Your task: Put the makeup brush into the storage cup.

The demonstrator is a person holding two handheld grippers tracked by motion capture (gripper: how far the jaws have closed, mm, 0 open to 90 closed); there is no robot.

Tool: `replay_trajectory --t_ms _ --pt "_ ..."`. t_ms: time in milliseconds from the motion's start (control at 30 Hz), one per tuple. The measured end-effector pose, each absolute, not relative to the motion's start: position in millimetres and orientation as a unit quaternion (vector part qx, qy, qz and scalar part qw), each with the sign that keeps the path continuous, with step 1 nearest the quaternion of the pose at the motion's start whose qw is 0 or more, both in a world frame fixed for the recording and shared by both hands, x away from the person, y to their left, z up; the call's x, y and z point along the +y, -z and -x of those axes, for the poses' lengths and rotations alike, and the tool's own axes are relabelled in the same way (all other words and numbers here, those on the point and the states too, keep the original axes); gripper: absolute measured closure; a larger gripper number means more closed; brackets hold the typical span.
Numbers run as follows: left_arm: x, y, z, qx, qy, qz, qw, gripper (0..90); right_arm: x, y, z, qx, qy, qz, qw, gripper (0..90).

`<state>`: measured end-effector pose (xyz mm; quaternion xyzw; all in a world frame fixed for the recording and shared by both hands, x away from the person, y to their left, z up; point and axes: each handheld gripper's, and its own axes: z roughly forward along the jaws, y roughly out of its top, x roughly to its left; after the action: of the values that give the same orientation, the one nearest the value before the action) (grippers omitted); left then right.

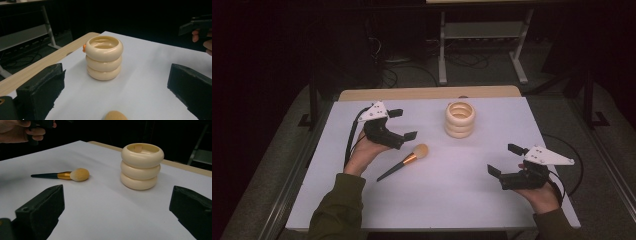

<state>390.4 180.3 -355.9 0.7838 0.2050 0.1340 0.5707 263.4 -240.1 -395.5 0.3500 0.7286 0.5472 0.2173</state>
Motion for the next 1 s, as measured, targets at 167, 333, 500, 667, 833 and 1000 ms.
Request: replay_trajectory --t_ms 167,333,500,667,833,1000 --pt "178.2 362.4 -394.9 0.213 -0.126 -0.789 0.563 0.6 -239.1 396.1 -263.5 0.731 -0.545 -0.350 0.214 0.0" --pt "174.2 367.1 -395.0 0.219 -0.120 -0.800 0.545 0.6 -238.7 396.2 -263.3 0.734 -0.543 -0.348 0.214 0.0" --pt "174.7 369.4 -396.0 0.232 -0.120 -0.810 0.525 0.6 -239.3 396.5 -263.7 0.734 -0.543 -0.348 0.213 0.0" --pt "173.6 370.3 -395.4 0.233 -0.120 -0.820 0.509 0.7 -238.8 396.6 -263.8 0.735 -0.542 -0.347 0.214 0.0" --pt "172.8 371.0 -395.0 0.236 -0.120 -0.829 0.492 0.7 -238.6 396.9 -263.8 0.735 -0.541 -0.350 0.211 0.0" --pt "171.8 372.4 -395.3 0.240 -0.122 -0.840 0.472 0.8 -238.8 397.2 -264.1 0.735 -0.541 -0.350 0.212 0.0"
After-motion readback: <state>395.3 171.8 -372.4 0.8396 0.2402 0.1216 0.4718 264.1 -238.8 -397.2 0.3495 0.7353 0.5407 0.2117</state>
